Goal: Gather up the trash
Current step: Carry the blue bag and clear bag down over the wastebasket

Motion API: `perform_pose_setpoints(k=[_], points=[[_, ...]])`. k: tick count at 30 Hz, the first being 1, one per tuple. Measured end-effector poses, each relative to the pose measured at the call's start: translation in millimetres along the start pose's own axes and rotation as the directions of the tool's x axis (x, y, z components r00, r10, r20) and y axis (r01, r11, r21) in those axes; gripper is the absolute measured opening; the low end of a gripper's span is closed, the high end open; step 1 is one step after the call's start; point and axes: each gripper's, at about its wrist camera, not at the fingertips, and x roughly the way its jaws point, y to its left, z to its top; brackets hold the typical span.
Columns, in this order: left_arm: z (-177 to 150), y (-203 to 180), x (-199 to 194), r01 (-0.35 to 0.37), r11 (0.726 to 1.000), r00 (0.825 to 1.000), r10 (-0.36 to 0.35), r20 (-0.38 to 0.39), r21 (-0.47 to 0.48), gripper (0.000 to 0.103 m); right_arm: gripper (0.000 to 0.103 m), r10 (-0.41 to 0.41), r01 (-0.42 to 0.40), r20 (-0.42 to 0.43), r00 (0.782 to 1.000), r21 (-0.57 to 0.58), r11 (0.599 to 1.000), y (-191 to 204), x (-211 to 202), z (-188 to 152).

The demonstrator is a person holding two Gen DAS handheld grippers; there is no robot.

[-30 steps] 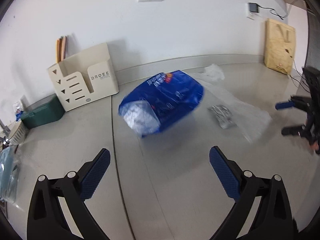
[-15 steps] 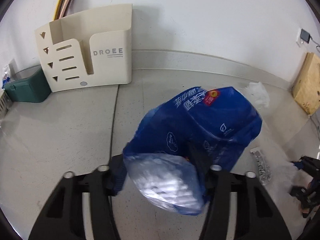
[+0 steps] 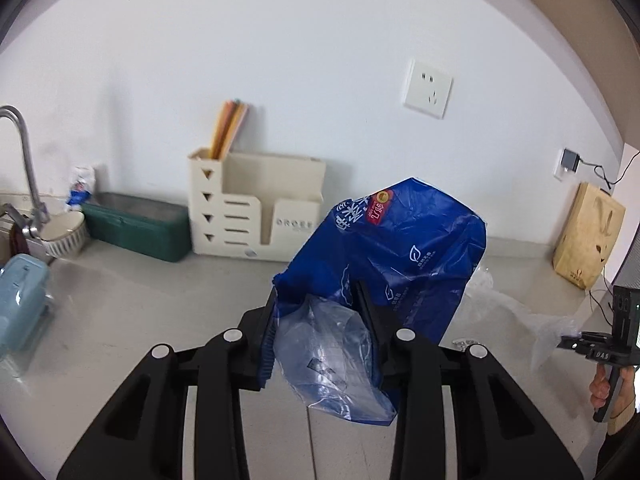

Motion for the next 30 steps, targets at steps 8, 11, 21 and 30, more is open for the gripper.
perform_pose_setpoints(k=[8,11,21,30], points=[[-3.0,-3.0,-58.3,0.010,1.000,0.999,-0.010,0.044,-0.003,0.035,0.010,-0.042,0.040,0.093,0.995,0.028,0.999,-3.2,-84.6,-14.9],[-9.2,-13.1,-81.3,0.030,1.000,0.999,-0.030,0.043,0.009,0.036,0.010,-0.060,0.060,0.109,0.992,0.009,0.998,5.2,-105.6,-24.7],[-60.4,-33.0,-152.6,0.071,0.997,0.997,-0.072,0.039,0.030,0.036,0.011,-0.047,0.049,0.110,0.993,-0.015,0.999,38.7,-147.7,-61.4],[-148.1,-42.4,-212.6,0.060,0.998,0.998,-0.060,-0.020,-0.003,0.036,0.011,-0.008,0.013,0.043,0.999,-0.107,0.994,77.8,-165.1,-116.4]])
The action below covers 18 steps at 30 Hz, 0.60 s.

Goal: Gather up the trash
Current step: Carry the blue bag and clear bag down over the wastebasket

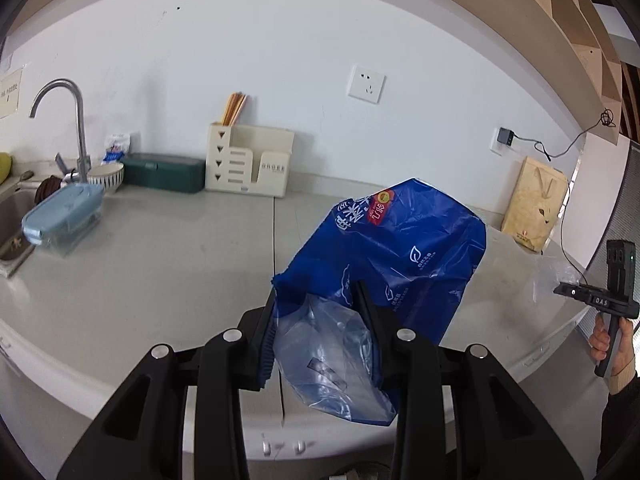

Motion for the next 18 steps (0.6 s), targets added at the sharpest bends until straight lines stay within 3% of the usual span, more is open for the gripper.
perform_pose_setpoints(k=[18], points=[[-100.7,-29.9,-61.8,0.007,1.000,0.993,-0.007,-0.114,-0.002,0.036,0.011,0.058,-0.058,-0.040,0.998,-0.002,0.998,54.8,-27.0,-77.8]])
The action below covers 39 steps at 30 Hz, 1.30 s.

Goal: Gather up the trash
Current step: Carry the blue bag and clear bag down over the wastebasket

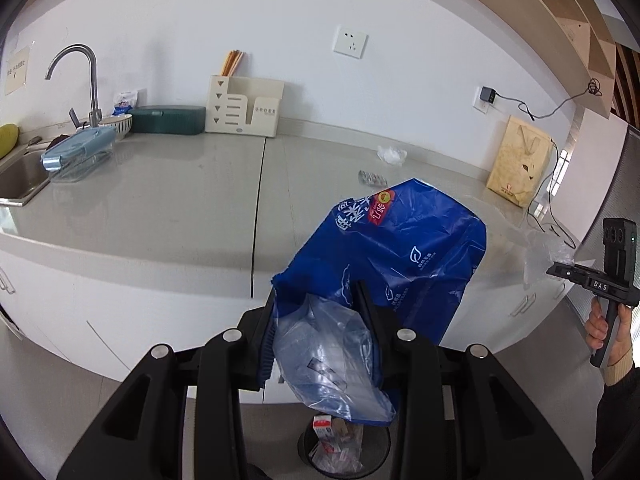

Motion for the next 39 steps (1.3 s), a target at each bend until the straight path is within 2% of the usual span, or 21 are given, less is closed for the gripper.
perform_pose_setpoints(k=[10,17,23,32,39], points=[[-67.5,-11.3,6.2,0.015,1.000,0.993,-0.013,-0.118,0.016,0.036,0.011,0.036,-0.036,-0.038,0.999,-0.012,0.999,28.0,1.0,-49.8],[-115.1,-18.4,26.8,0.015,1.000,0.978,-0.010,-0.207,0.020,0.036,0.011,0.068,-0.070,-0.117,0.991,-0.009,0.998,35.5,22.4,-95.2],[-152.3,-25.8,55.1,0.012,0.999,0.958,-0.001,-0.285,0.039,0.036,0.011,0.086,-0.084,-0.173,0.981,0.016,0.996,31.4,44.9,-130.2],[-207.4,-30.3,112.0,0.017,0.999,0.911,0.002,-0.413,0.043,0.036,0.011,0.109,-0.098,-0.305,0.946,0.050,0.994,22.5,95.7,-189.9],[-248.3,-30.7,167.0,0.027,0.999,0.857,-0.008,-0.515,0.029,0.036,0.012,0.146,-0.120,-0.384,0.912,0.092,0.989,13.7,144.9,-217.5]])
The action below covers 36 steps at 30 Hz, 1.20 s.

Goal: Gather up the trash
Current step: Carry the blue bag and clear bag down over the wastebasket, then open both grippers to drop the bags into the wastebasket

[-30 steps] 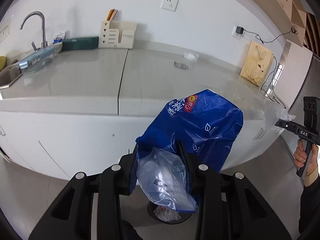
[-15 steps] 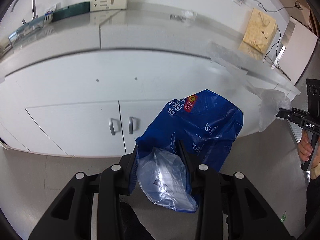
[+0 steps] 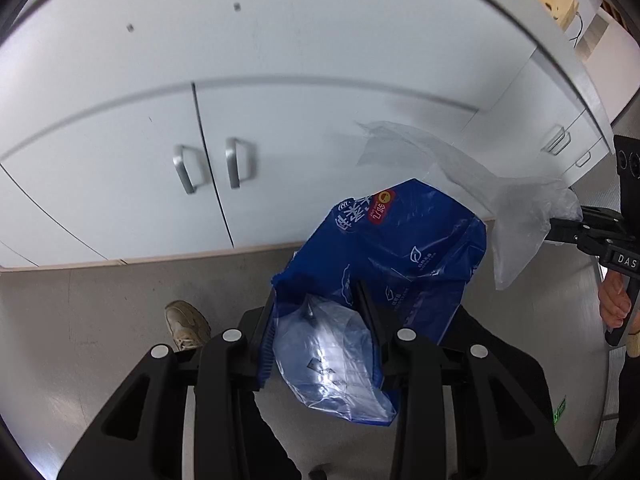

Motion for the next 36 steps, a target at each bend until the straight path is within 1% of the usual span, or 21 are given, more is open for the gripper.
perform_pose_setpoints(k=[5,10,12,14,17,22,28,30,32,33,34,35,36], points=[[-1.7,0.1,40.6,0.010,1.000,0.998,-0.010,-0.066,-0.001,0.036,0.012,0.007,-0.005,-0.082,0.997,0.020,1.000,-13.1,40.9,-1.4],[-6.8,-0.8,74.3,0.019,1.000,0.993,-0.019,-0.119,-0.004,0.036,0.012,0.032,-0.025,-0.132,0.991,0.059,0.998,-23.9,76.5,-2.7],[-4.8,0.9,87.6,0.021,1.000,0.990,-0.021,-0.142,-0.006,0.036,0.012,0.051,-0.038,-0.164,0.985,0.084,0.996,-32.3,90.3,-5.2],[-5.0,0.9,99.9,0.021,1.000,0.986,-0.022,-0.164,-0.004,0.036,0.012,0.040,-0.023,-0.193,0.980,0.085,0.996,-36.7,103.1,-9.8],[-8.0,-0.8,118.5,0.025,1.000,0.980,-0.025,-0.199,-0.003,0.036,0.013,0.049,-0.024,-0.230,0.972,0.106,0.994,-49.3,122.3,-19.9],[-15.8,-5.9,153.4,0.034,0.999,0.963,-0.033,-0.267,-0.002,0.036,0.013,0.058,-0.013,-0.307,0.950,0.146,0.989,-63.2,147.5,-35.6],[-21.7,-9.7,192.3,0.020,1.000,0.943,-0.020,-0.332,-0.004,0.036,0.014,0.052,0.015,-0.401,0.914,0.161,0.987,-78.8,178.9,-49.0],[-24.3,-13.7,203.4,0.026,1.000,0.934,-0.025,-0.357,-0.003,0.036,0.015,0.060,0.016,-0.412,0.909,0.177,0.984,-84.0,185.4,-48.8],[-26.1,-17.2,209.2,0.028,1.000,0.927,-0.025,-0.373,0.005,0.039,0.025,0.066,0.025,-0.428,0.902,0.204,0.979,-89.7,189.5,-48.2],[-27.2,-19.6,211.6,0.035,0.999,0.923,-0.030,-0.383,0.007,0.045,0.030,0.078,0.021,-0.430,0.899,0.220,0.975,-92.1,190.9,-47.9],[-27.9,-21.6,212.8,0.040,0.999,0.921,-0.033,-0.389,0.010,0.051,0.042,0.083,0.019,-0.434,0.897,0.226,0.974,-91.3,190.6,-47.2],[-27.8,-22.3,212.4,0.038,0.999,0.920,-0.028,-0.390,0.018,0.055,0.049,0.078,0.022,-0.436,0.896,0.219,0.975,-91.1,189.6,-46.9],[-28.6,-24.2,212.6,0.037,0.999,0.918,-0.020,-0.397,0.035,0.066,0.057,0.071,0.024,-0.439,0.896,0.207,0.978,-90.3,188.7,-46.9]])
